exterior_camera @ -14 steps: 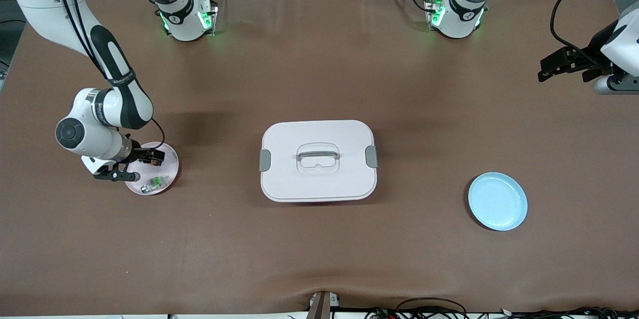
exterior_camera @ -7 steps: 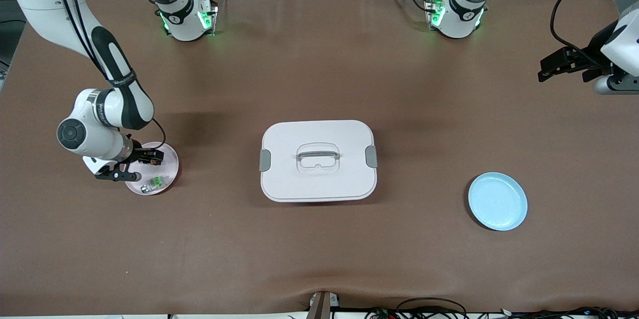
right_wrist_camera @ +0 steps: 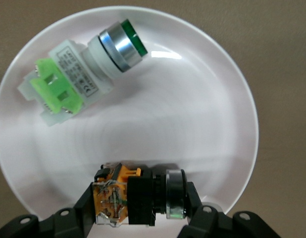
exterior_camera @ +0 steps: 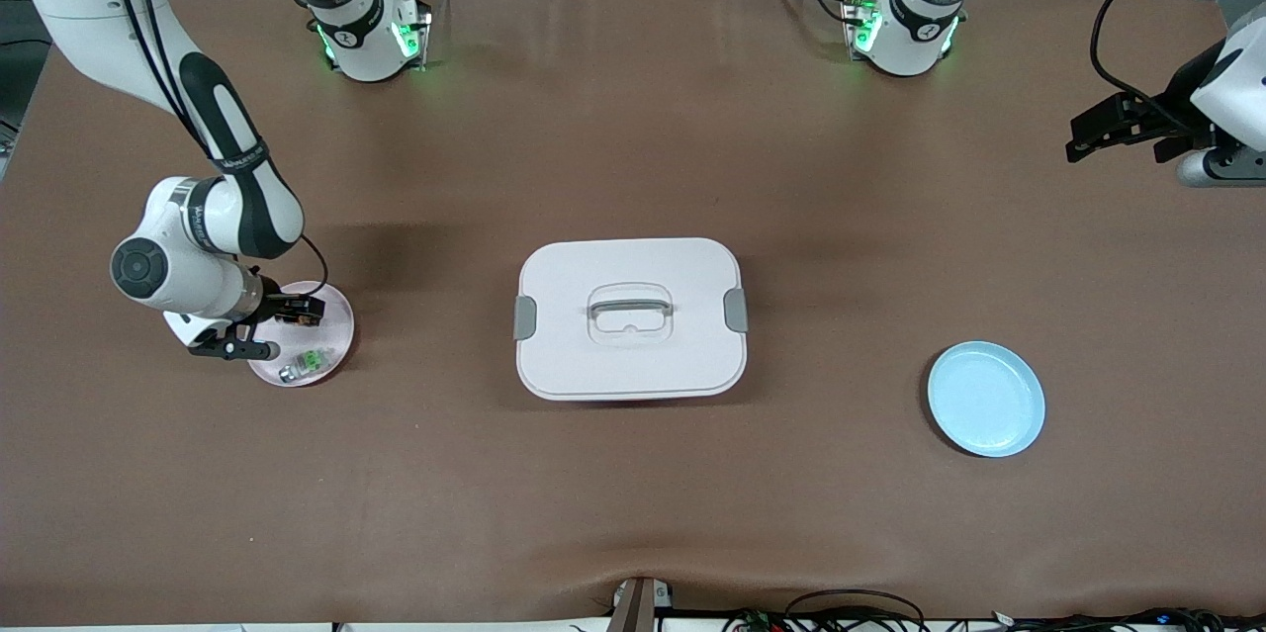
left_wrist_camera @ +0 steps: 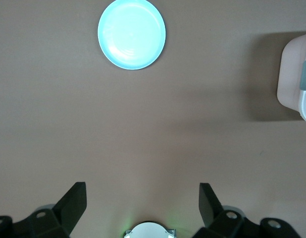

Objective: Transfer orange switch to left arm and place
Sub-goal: 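Lift the switch with the right gripper while the left gripper approaches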

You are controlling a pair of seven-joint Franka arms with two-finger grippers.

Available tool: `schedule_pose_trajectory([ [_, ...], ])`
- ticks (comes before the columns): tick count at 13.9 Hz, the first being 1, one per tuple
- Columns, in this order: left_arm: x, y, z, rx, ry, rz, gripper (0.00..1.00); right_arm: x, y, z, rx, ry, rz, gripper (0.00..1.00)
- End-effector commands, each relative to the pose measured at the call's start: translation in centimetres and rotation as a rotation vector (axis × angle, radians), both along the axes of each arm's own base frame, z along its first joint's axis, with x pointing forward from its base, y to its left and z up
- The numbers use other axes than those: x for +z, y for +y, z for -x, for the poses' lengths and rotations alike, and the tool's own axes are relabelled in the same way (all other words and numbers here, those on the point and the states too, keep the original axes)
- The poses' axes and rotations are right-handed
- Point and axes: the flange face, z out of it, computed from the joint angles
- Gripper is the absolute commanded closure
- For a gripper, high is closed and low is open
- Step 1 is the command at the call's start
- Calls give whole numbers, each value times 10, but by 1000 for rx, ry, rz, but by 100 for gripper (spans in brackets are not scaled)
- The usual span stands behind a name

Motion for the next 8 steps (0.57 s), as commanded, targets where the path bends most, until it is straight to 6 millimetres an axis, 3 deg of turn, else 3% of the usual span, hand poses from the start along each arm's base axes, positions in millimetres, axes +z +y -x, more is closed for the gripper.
schedule_pose_trajectory([
  [1,13,-13,10,-30,16,21,0,50,5,-24,-95,80,-120,100],
  [4,39,-26,17,-31,19,157,0,108,11,-46,-171,178,-159,100],
  [8,52,-47,24,4,53,405,0,159,39,-51,-358,263,-267,100],
])
